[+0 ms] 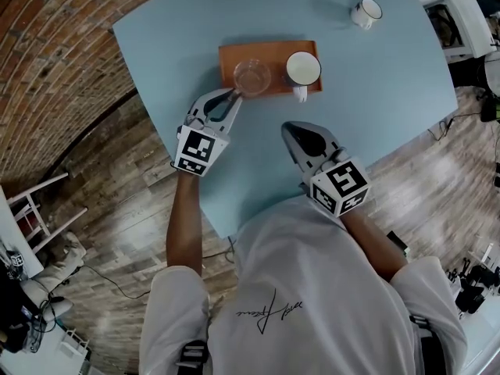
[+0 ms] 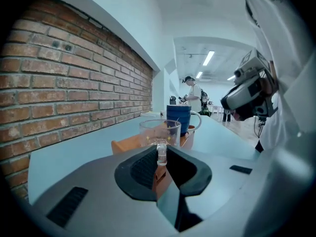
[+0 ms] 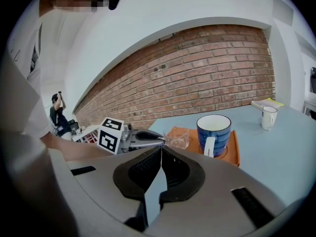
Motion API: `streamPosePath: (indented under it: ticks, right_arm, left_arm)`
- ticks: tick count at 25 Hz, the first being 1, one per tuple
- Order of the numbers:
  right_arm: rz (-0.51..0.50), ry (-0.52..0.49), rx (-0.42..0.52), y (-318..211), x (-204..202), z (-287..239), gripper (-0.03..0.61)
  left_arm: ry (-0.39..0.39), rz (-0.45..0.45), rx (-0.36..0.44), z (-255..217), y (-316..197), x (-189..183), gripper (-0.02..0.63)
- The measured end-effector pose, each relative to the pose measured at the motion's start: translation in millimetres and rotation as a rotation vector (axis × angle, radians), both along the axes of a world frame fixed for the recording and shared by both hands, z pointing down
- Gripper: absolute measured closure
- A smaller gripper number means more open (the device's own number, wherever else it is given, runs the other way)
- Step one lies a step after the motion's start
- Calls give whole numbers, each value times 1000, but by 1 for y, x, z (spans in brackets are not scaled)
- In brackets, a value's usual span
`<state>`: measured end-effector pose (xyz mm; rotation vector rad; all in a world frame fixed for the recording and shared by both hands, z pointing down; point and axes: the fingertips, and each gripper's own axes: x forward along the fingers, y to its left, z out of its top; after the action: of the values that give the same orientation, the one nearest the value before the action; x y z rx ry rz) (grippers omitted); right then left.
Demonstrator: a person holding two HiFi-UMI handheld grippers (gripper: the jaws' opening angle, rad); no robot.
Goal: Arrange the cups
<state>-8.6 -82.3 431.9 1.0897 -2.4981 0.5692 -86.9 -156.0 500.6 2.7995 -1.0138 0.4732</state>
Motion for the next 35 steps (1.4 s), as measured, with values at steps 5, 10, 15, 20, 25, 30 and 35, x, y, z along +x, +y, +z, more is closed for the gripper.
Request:
streamPosePath:
  ticks: [5, 10, 15, 20, 25, 30, 35]
  right_arm:
    - [-5, -6, 5, 2, -1, -2, 555]
    - [2, -16, 13, 1, 1, -4, 555]
    - [7, -35, 18, 2, 0, -6, 555]
    - [9, -53, 23, 3, 2, -8, 555]
    - [17, -77, 29, 2, 7, -10, 555]
    - [19, -90, 36, 3, 11, -14, 555]
    - [20, -103, 44, 4, 17, -19, 555]
  left_arm:
    - [25, -52, -15, -2, 3, -6, 560]
    - [28, -88, -19, -6, 7, -7, 560]
    - [19, -109, -22, -10, 12, -5, 560]
    - [22, -143, -35, -13, 12, -7, 560]
    - [26, -172, -39, -17, 14, -5, 560]
    - [24, -195, -41, -22, 16, -2, 560]
    - [19, -250, -47, -22, 16, -2, 560]
